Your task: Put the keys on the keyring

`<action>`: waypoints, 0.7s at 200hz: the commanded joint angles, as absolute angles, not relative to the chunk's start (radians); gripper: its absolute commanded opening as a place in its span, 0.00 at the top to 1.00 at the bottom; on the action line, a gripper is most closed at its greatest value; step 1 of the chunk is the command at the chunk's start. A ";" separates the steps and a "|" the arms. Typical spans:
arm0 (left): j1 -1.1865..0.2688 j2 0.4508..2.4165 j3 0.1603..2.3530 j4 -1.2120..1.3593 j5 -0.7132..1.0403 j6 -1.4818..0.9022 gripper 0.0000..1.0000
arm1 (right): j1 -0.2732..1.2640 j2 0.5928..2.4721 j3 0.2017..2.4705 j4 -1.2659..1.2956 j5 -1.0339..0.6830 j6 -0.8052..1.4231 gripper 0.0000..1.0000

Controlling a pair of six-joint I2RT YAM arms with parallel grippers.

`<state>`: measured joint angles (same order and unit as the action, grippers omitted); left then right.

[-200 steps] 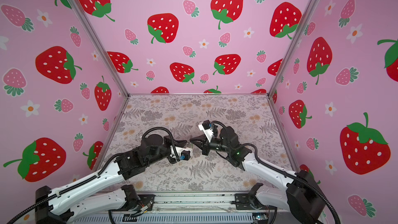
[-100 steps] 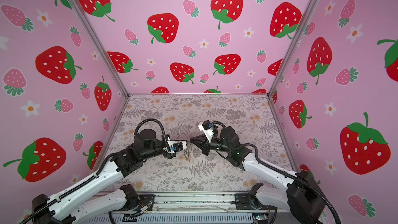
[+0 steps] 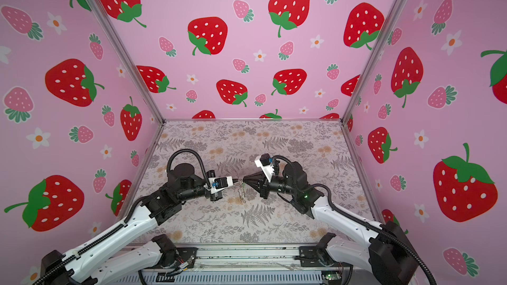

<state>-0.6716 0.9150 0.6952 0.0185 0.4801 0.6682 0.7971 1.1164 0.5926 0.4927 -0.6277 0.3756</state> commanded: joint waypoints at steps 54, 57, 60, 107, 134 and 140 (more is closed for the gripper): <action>-0.613 0.958 0.704 0.161 0.691 0.515 1.00 | 0.777 0.972 0.588 0.423 -0.589 0.148 0.61; -0.611 0.963 0.703 0.168 0.695 0.508 1.00 | 0.778 0.968 0.588 0.423 -0.592 0.137 0.61; -0.609 0.966 0.704 0.174 0.701 0.500 1.00 | 0.778 0.962 0.589 0.423 -0.597 0.126 0.61; -0.576 1.018 0.728 0.241 0.811 0.405 1.00 | 0.787 0.917 0.587 0.393 -0.638 -0.050 0.67; -0.569 1.038 0.738 0.257 0.865 0.372 1.00 | 0.791 0.929 0.608 0.355 -0.649 -0.131 0.71; -0.568 1.043 0.741 0.261 0.872 0.364 1.00 | 0.791 0.936 0.611 0.353 -0.648 -0.144 0.72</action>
